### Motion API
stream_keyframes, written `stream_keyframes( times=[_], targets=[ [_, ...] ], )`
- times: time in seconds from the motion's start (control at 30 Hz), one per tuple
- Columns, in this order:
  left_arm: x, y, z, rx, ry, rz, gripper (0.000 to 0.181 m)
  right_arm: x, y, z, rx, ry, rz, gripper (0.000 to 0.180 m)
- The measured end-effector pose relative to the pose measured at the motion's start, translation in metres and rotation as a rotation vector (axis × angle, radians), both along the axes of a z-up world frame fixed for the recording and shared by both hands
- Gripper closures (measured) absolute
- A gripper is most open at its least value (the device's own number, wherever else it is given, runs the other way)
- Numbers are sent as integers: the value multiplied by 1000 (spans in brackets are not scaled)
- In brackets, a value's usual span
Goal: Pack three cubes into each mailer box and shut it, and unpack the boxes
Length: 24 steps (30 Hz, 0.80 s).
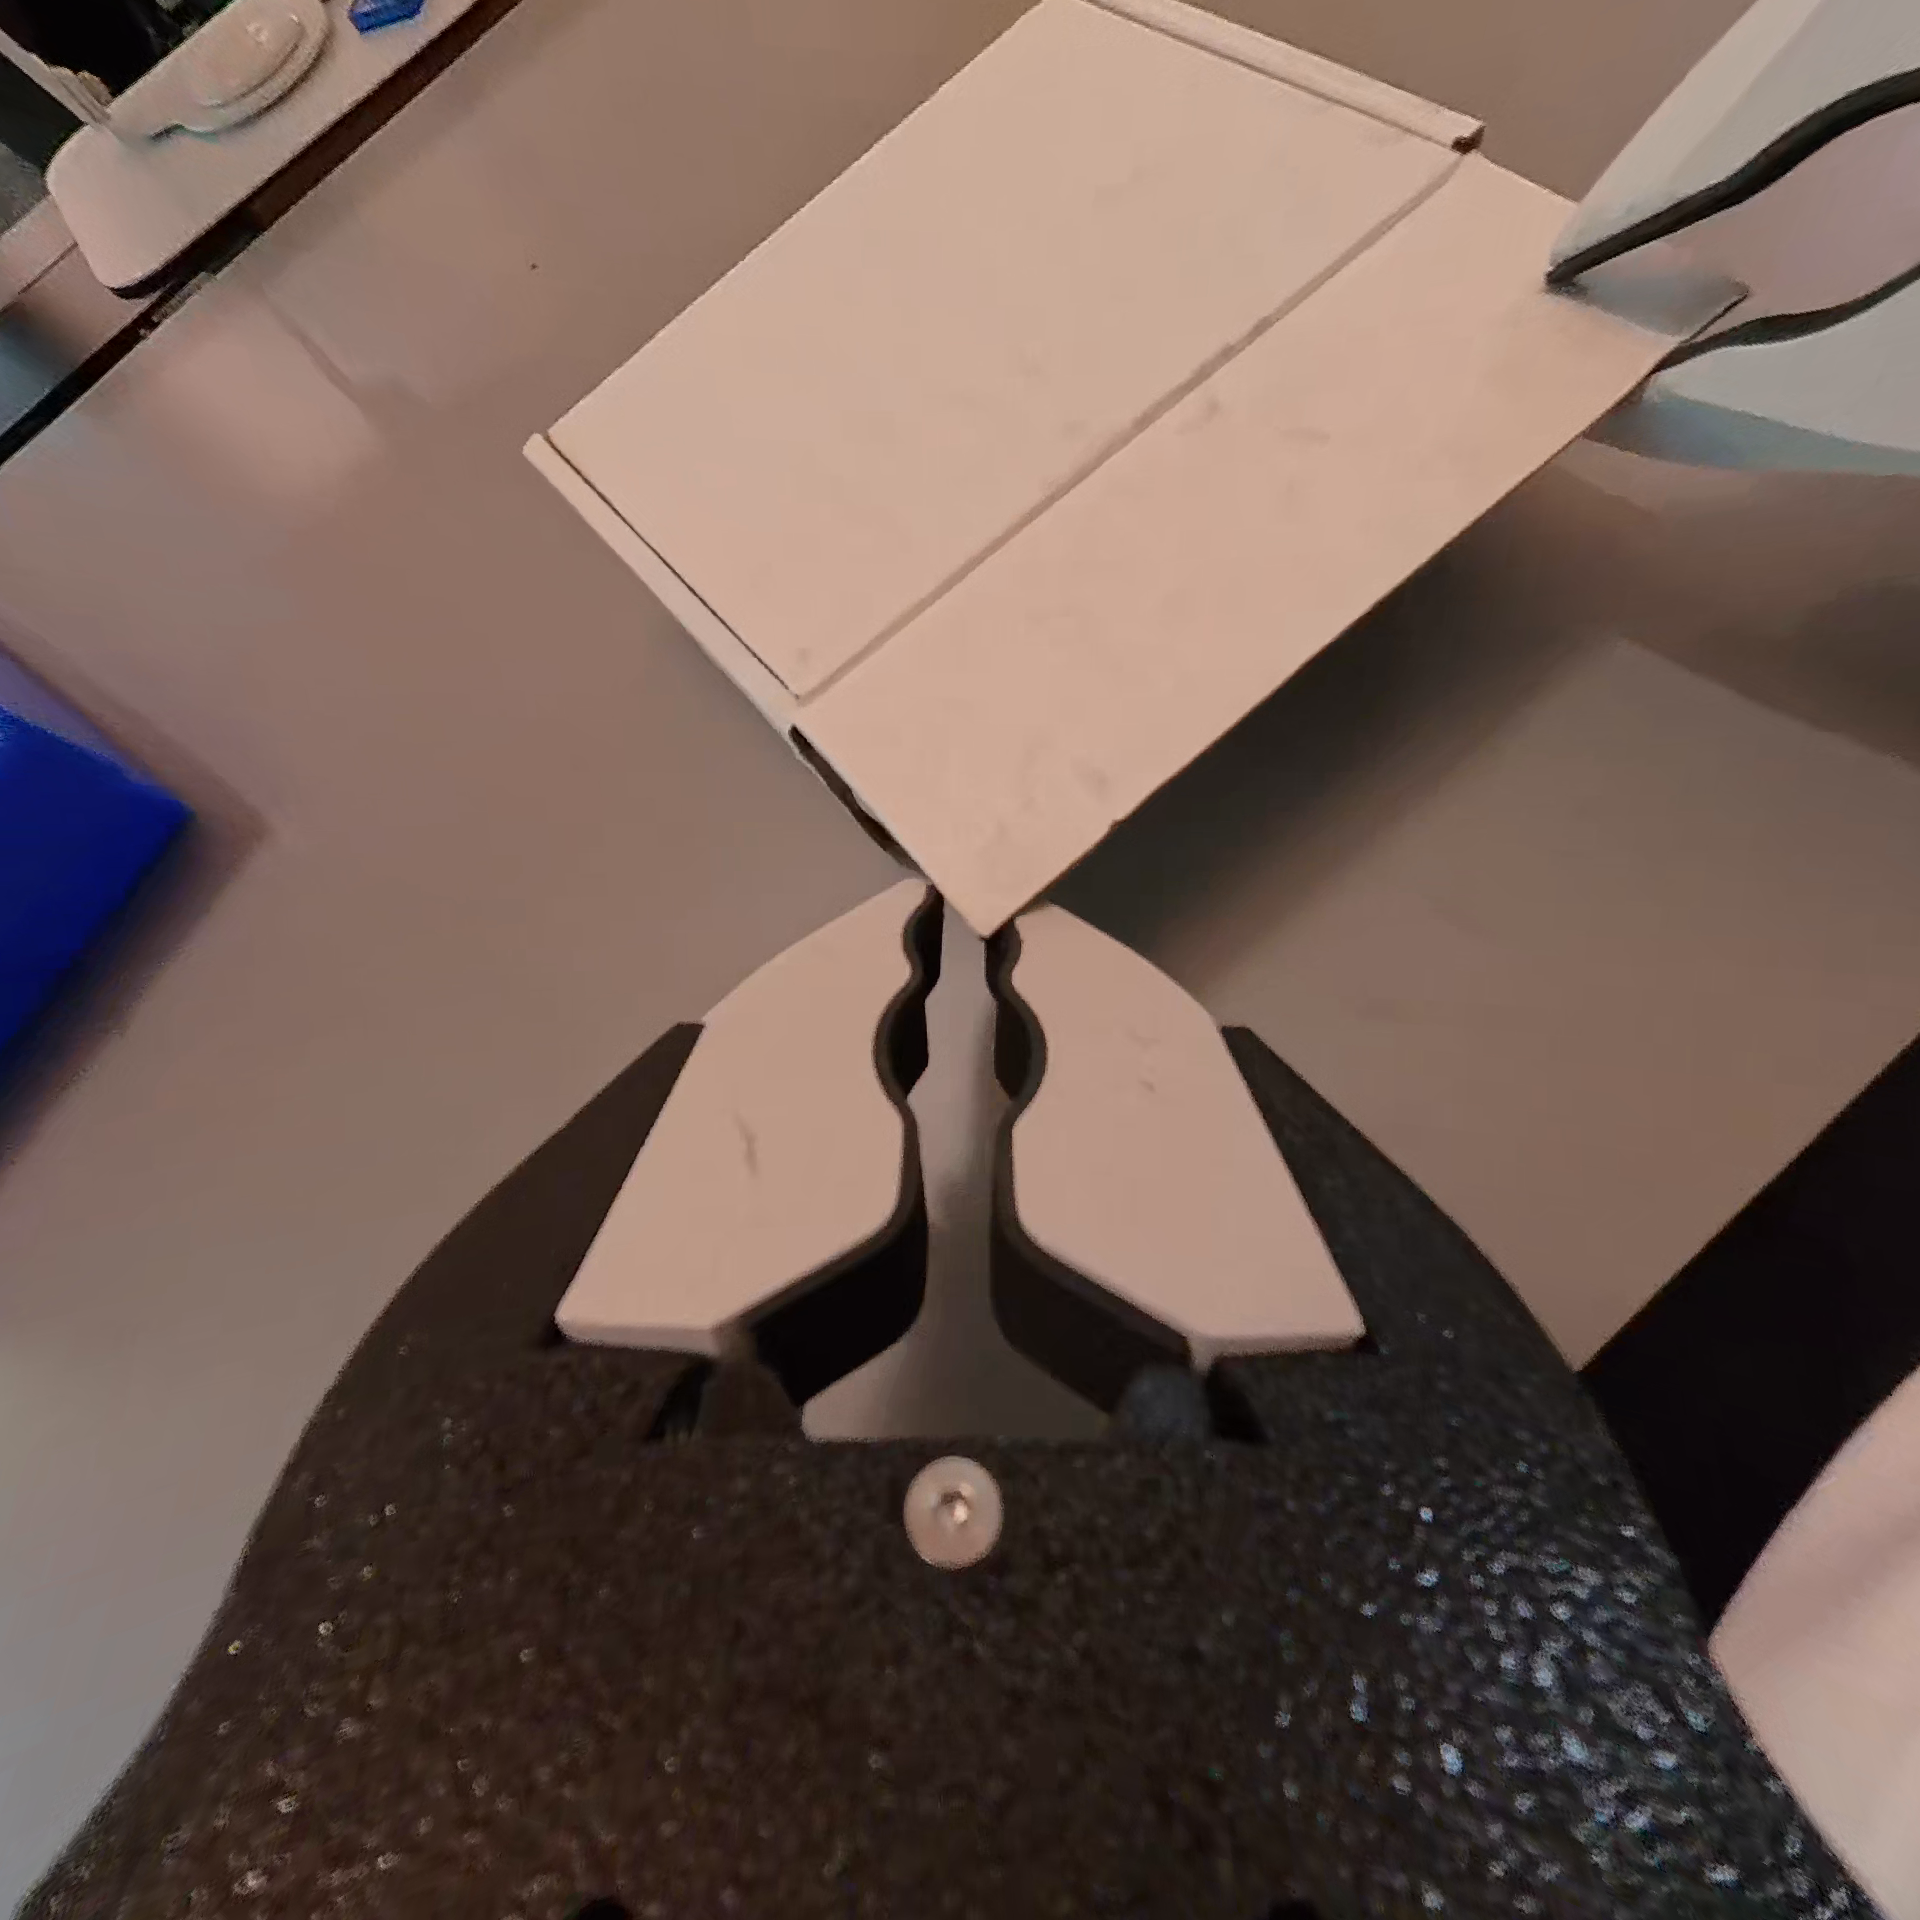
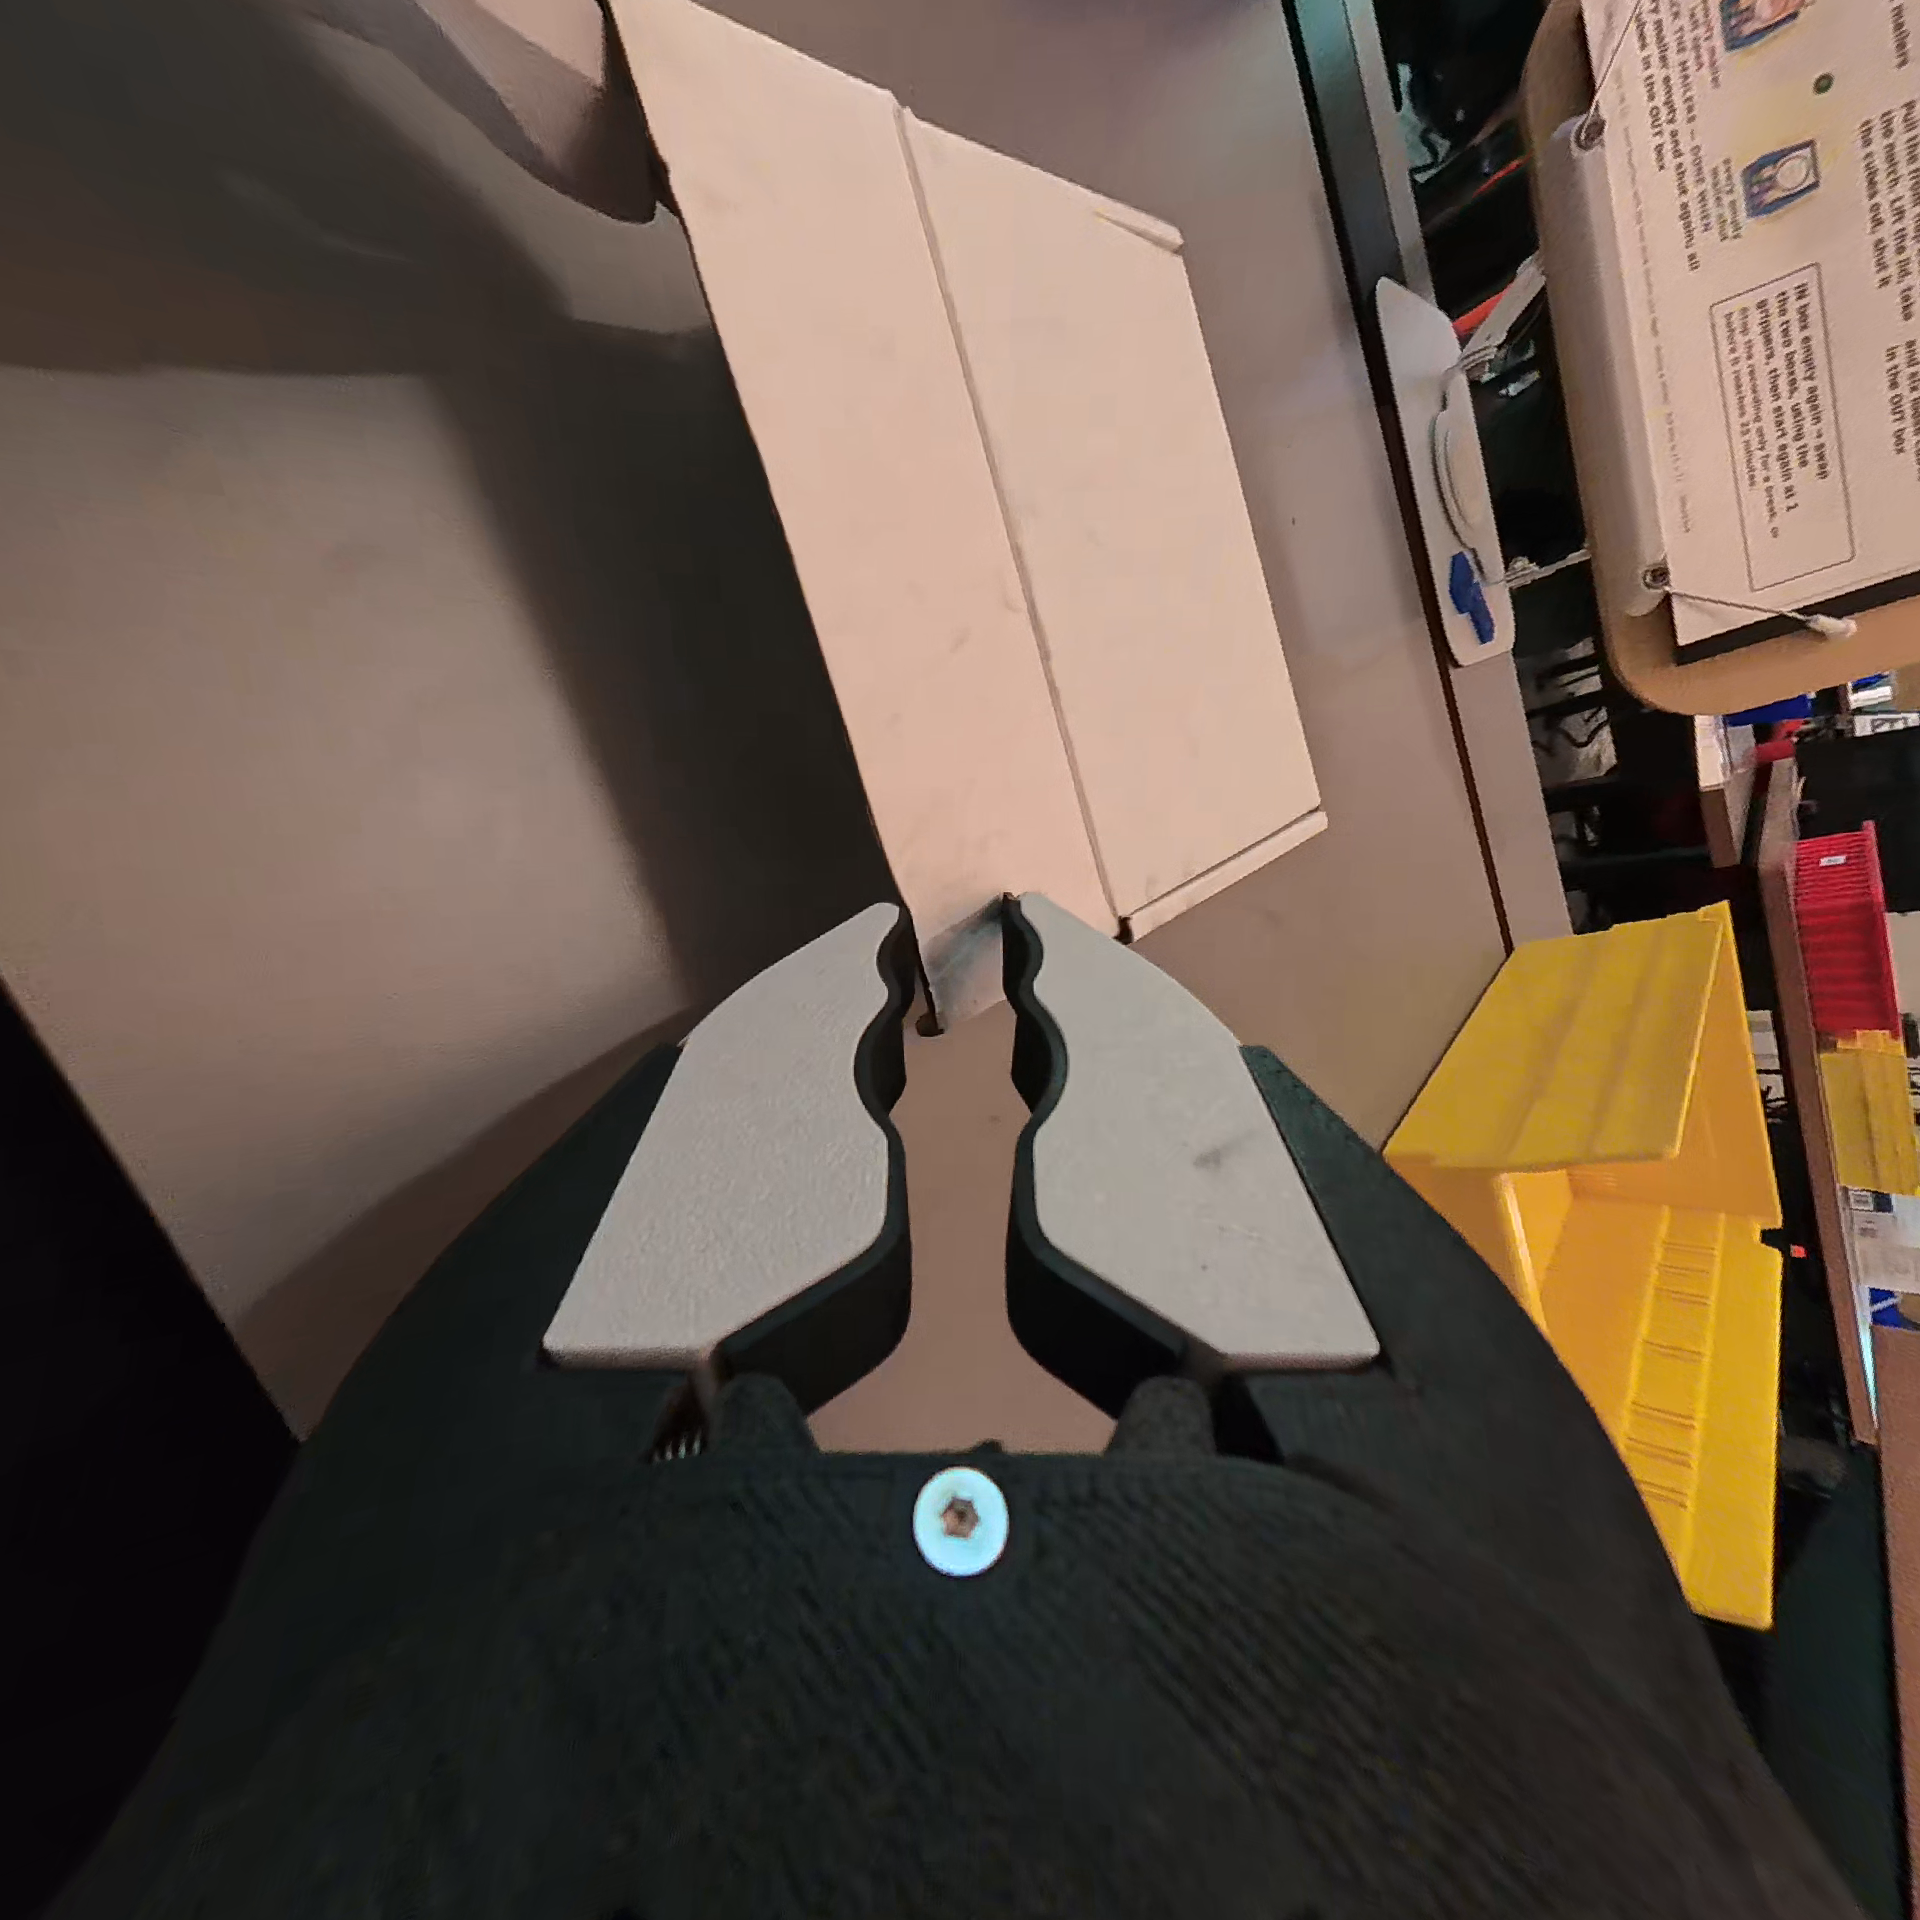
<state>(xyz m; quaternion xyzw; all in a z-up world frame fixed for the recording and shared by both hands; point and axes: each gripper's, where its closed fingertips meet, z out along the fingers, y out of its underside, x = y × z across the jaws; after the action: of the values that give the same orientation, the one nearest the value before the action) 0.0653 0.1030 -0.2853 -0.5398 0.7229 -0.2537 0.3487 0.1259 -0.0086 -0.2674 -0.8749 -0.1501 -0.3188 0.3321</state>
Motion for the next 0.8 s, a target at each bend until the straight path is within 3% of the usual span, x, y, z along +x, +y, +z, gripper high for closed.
stream_keyframes(
  times=[0.37,0.5,0.63,0.8],
  targets=[
    [-8,-8,-5,-114,39,-135,164,-1,-2,3,164,175,55,152],
    [-18,-16,13,-260,13,-203,152,-1,-11,16,253,248,46,150],
    [-10,1,30,-378,-76,-76,148,11,-14,21,402,473,-81,149],
    [1,-2,11,-571,52,21,127,12,-5,6,438,812,-174,130]
  ],
)
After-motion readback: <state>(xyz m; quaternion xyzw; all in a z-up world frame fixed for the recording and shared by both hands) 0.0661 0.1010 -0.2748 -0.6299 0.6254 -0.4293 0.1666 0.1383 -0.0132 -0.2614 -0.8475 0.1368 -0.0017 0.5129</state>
